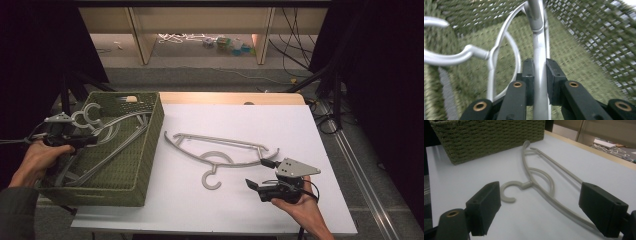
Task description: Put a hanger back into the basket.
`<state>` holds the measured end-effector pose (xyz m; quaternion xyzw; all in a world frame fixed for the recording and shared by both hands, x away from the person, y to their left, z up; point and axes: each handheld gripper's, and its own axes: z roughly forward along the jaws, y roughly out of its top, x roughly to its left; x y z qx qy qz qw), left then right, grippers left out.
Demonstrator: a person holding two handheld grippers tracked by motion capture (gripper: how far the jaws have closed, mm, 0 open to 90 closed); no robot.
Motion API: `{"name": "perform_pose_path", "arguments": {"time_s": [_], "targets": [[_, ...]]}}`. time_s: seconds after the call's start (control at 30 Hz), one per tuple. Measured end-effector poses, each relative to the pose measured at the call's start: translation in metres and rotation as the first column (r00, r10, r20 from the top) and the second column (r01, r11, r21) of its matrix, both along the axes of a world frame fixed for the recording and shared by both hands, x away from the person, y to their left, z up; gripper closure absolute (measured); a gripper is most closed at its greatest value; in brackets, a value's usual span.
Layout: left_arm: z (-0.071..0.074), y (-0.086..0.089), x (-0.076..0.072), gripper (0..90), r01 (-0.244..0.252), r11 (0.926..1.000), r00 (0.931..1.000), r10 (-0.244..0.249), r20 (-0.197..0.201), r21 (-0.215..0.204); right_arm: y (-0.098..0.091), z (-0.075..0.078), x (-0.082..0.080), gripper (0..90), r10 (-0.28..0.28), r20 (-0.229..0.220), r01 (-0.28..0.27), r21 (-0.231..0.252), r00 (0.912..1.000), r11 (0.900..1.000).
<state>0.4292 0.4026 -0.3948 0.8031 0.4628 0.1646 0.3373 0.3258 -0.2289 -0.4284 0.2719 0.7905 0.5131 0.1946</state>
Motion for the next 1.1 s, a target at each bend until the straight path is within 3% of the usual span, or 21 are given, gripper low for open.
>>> {"name": "perform_pose_path", "arguments": {"time_s": [0.07,0.23,0.33,0.43,0.5,0.57,0.67,0.73,0.77,0.8,0.87,0.9,1.1], "targets": [[-0.003,0.001,0.0,78.1,-0.01,0.9997,0.9999,0.01,-0.003,-0.024,0.0,0.0,-0.001,18.5,0.004,-0.01,-0.004,-0.006,0.9999,1.0],[-0.004,0.005,0.001,74.9,-0.043,0.999,0.9988,0.043,-0.025,0.016,-0.001,0.0,-0.001,18.5,0.007,-0.018,-0.007,-0.02,0.9998,0.9998],[-0.002,0.009,0.0,68.8,-0.075,0.9966,0.9969,0.075,-0.022,0.036,-0.001,0.001,-0.001,18.5,0.005,-0.023,-0.006,-0.026,0.9997,0.9996],[0.001,0.01,-0.001,61.2,-0.105,0.9941,0.9943,0.105,-0.018,0.029,0.0,-0.001,0.0,18.5,0.013,-0.014,-0.013,-0.012,0.9998,0.9998],[0.005,0.01,-0.004,54.8,-0.15,0.9886,0.9887,0.15,0.002,0.013,0.0,0.0,0.0,18.5,0.013,-0.018,-0.013,-0.01,0.9998,0.9999],[0.01,0.009,-0.006,50.2,-0.211,0.9766,0.9765,0.213,0.034,-0.04,0.0,0.0,0.0,18.5,0.014,-0.018,-0.014,-0.011,0.9997,0.9998],[0.022,0.011,-0.013,42.6,-0.241,0.9688,0.9686,0.244,0.049,-0.057,0.0,-0.001,0.0,18.5,0.015,-0.019,-0.015,-0.012,0.9997,0.9998],[0.029,0.007,-0.019,41.0,-0.259,0.9604,0.9613,0.267,0.069,-0.102,0.0,0.0,0.0,18.5,0.014,-0.017,-0.014,-0.011,0.9998,0.9998],[0.033,0.007,-0.022,40.0,-0.256,0.9615,0.9617,0.264,0.075,-0.1,0.0,0.0,0.0,18.5,0.015,-0.018,-0.015,-0.011,0.9997,0.9998],[0.037,0.003,-0.026,39.2,-0.265,0.9567,0.9569,0.276,0.089,-0.12,0.001,-0.001,0.0,18.5,0.008,-0.01,-0.008,-0.005,0.9999,1.0],[0.046,-0.003,-0.034,37.0,-0.263,0.9563,0.9553,0.276,0.105,-0.129,0.0,-0.001,0.0,18.5,0.014,-0.019,-0.014,-0.014,0.9997,0.9998],[0.049,-0.007,-0.039,36.3,-0.27,0.952,0.9514,0.287,0.112,-0.144,0.0,-0.001,0.001,18.5,0.014,-0.018,-0.015,-0.012,0.9997,0.9998],[0.067,-0.034,-0.066,32.5,-0.215,0.9467,0.953,0.257,0.16,-0.239,0.0,0.001,0.0,18.4,0.008,-0.025,-0.009,-0.027,0.9997,0.9996]]}}
